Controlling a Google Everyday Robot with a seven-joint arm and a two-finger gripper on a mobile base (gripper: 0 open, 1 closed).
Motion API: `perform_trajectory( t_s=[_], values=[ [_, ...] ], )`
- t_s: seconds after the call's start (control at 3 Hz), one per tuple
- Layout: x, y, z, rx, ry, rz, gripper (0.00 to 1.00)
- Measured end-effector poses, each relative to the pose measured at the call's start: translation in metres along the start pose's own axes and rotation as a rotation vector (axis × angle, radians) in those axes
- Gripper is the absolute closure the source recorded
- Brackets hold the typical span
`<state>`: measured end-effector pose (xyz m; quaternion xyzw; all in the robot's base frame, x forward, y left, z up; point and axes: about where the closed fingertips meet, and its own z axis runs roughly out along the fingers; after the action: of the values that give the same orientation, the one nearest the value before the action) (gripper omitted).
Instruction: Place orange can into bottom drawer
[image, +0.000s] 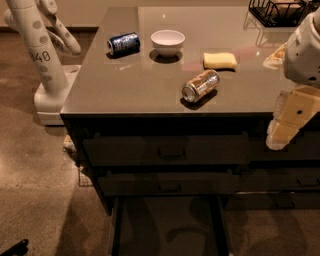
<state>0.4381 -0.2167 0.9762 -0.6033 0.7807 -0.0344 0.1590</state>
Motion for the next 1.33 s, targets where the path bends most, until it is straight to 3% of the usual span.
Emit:
perform_trajectory(
  t_s=[0.33,0.67,1.0,1.33],
  values=[
    [0.000,-0.001,0.000,0.003,-0.002,-0.002,0.00],
    [-0.002,-0.015,0.011,-0.008,-0.044,-0.060,0.00],
    [-0.007,-0.038,0.046,-0.067,-0.128,-0.175,0.00],
    [-0.008,-0.039,0.046,-0.059,-0.128,-0.186,0.00]
  ],
)
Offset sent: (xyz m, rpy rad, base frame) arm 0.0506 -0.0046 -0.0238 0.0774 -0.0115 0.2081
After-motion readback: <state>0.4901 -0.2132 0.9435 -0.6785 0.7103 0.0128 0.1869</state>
